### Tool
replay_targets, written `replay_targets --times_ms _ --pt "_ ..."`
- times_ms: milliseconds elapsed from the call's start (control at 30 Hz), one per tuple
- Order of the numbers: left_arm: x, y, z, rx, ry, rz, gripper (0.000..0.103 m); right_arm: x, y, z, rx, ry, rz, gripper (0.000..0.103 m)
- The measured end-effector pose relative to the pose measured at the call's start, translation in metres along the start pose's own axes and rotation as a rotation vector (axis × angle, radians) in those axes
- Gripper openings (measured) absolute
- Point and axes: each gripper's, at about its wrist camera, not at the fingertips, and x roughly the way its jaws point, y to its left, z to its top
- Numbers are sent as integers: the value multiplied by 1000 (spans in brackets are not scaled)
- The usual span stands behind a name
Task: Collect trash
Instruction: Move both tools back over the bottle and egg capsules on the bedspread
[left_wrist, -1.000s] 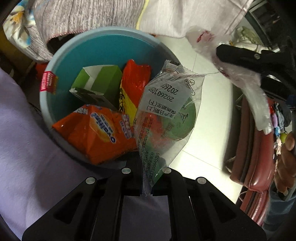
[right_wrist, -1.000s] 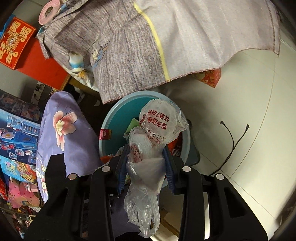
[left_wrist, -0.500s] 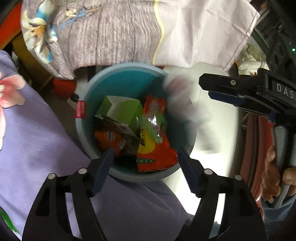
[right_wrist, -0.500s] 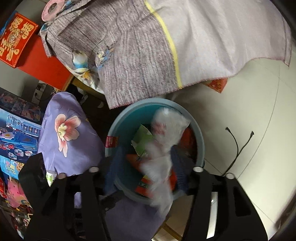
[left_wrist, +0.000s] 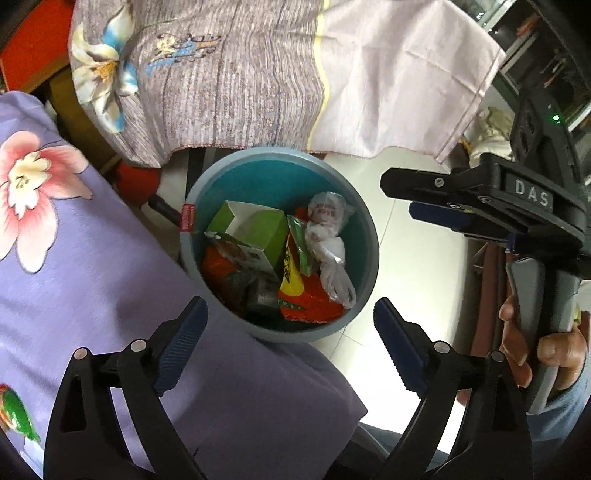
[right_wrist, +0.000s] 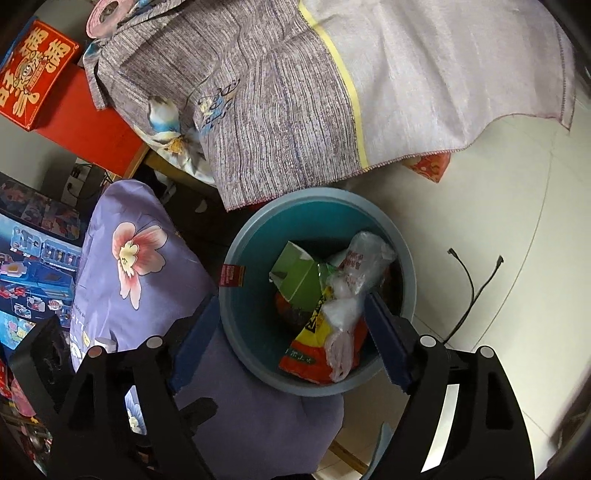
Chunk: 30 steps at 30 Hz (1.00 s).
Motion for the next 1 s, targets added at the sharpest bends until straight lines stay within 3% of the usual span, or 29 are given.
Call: replay_targets --times_ms 267,500,833,1000 --pt "-45 26 -31 -44 -59 39 96 1 34 -26 -35 19 23 80" --pt "-90 69 -67 -102 -111 109 97 11 89 -53 -110 50 53 80" --pt "-153 155 -132 -228 -194 209 97 35 188 -94 -291 135 53 80" --pt "-177 213 -159 -330 -216 277 97 51 221 -103 -319 160 55 80"
